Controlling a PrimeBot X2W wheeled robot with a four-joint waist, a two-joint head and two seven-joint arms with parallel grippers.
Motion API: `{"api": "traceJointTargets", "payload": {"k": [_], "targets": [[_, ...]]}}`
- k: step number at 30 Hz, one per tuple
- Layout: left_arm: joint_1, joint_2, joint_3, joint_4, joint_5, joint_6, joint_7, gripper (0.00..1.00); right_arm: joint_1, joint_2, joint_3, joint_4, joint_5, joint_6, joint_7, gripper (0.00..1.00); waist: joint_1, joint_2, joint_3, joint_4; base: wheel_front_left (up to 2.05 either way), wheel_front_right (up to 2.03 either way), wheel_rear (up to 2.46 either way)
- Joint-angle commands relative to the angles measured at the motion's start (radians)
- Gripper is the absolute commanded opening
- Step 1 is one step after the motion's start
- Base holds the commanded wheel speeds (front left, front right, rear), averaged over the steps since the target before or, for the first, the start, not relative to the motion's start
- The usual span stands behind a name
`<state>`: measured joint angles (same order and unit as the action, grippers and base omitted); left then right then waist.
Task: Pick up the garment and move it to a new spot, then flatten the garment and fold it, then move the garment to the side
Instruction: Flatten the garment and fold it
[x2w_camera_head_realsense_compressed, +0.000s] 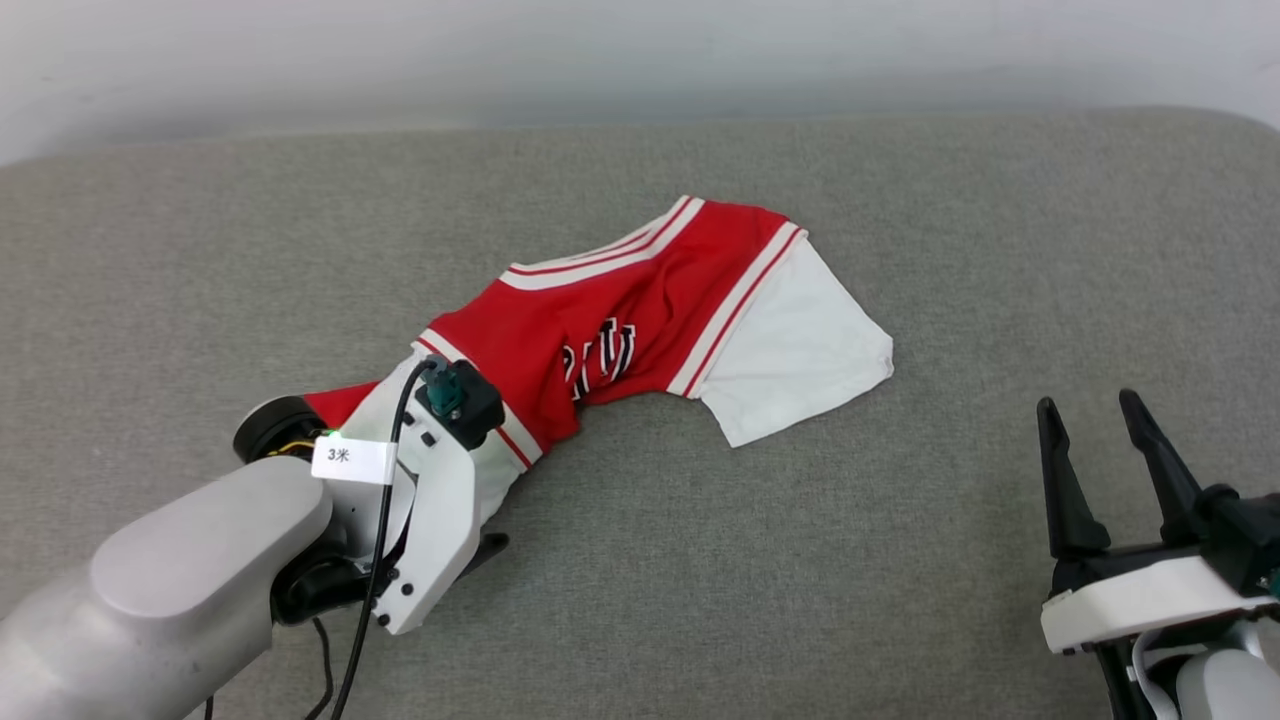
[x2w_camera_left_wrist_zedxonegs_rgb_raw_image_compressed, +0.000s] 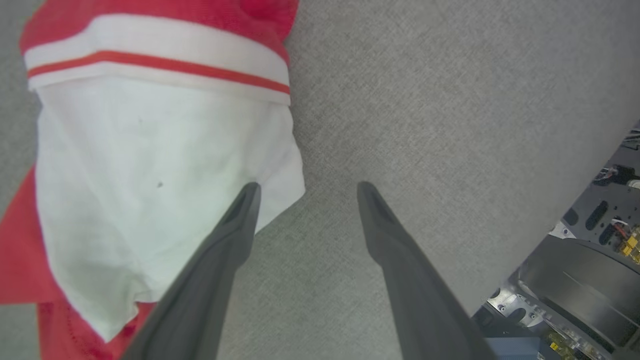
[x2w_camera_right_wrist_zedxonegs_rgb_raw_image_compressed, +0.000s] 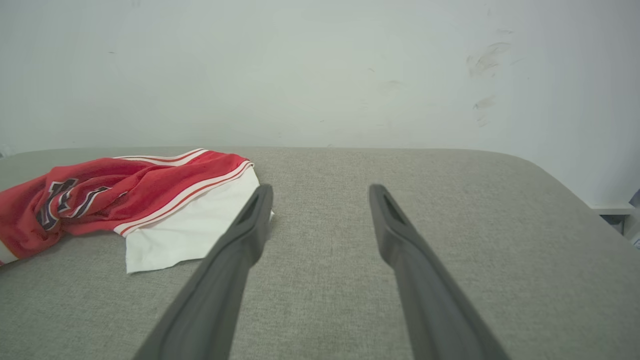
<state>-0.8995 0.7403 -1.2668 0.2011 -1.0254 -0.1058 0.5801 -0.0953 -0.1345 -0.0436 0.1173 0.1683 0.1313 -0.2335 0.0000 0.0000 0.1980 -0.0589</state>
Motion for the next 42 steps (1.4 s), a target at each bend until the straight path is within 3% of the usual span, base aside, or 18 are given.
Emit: {"api": "traceJointTargets", "payload": {"k": [1,12,13,14,22,29,36,42], "targets": [[0.014,-0.005,-0.003,0.012,0.008,-0.003,0.003,1.00,-0.019,0.000,0.002,-0.001,0.007,-0.001,-0.006,1.00,0.0000,0.0000,0.019,-0.013,0.00,0.00,0.00],[0.046,-0.066,-0.025,0.228,0.068,-0.016,0.001,1.00,-0.071,0.001,0.013,0.011,0.003,-0.001,-0.021,1.00,0.0000,0.0000,0.109,-0.046,0.00,0.00,0.00],[0.049,-0.068,-0.027,0.237,0.074,-0.017,0.010,0.46,-0.072,0.000,0.013,0.014,0.003,-0.001,-0.022,1.00,0.0000,0.0000,0.110,-0.046,0.00,0.00,0.00],[0.055,-0.073,-0.029,0.243,0.069,-0.018,0.018,0.00,-0.072,0.000,0.012,0.016,0.003,-0.001,-0.022,1.00,0.0000,0.0000,0.111,-0.046,0.00,0.00,0.00],[0.023,-0.090,-0.023,0.185,0.044,-0.027,-0.078,0.00,-0.057,-0.003,0.008,0.033,-0.007,-0.001,-0.025,1.00,0.0000,0.0000,0.073,-0.021,0.00,0.00,0.00],[-0.025,-0.018,0.007,0.062,0.067,-0.019,-0.190,0.00,-0.023,-0.007,0.002,0.042,-0.005,-0.001,-0.024,1.00,0.0000,0.0000,0.007,0.019,0.00,0.00,0.00],[0.075,0.064,0.000,-0.145,0.101,0.053,-0.208,0.00,0.014,-0.003,-0.006,0.045,0.000,-0.001,-0.018,1.00,0.0000,0.0000,-0.049,0.064,0.00,0.00,0.00],[0.224,0.068,-0.009,-0.212,0.123,0.104,-0.208,0.00,0.022,0.000,-0.001,0.043,0.003,-0.001,-0.014,1.00,0.0000,0.0000,-0.057,0.090,0.00,0.00,0.00]]}}
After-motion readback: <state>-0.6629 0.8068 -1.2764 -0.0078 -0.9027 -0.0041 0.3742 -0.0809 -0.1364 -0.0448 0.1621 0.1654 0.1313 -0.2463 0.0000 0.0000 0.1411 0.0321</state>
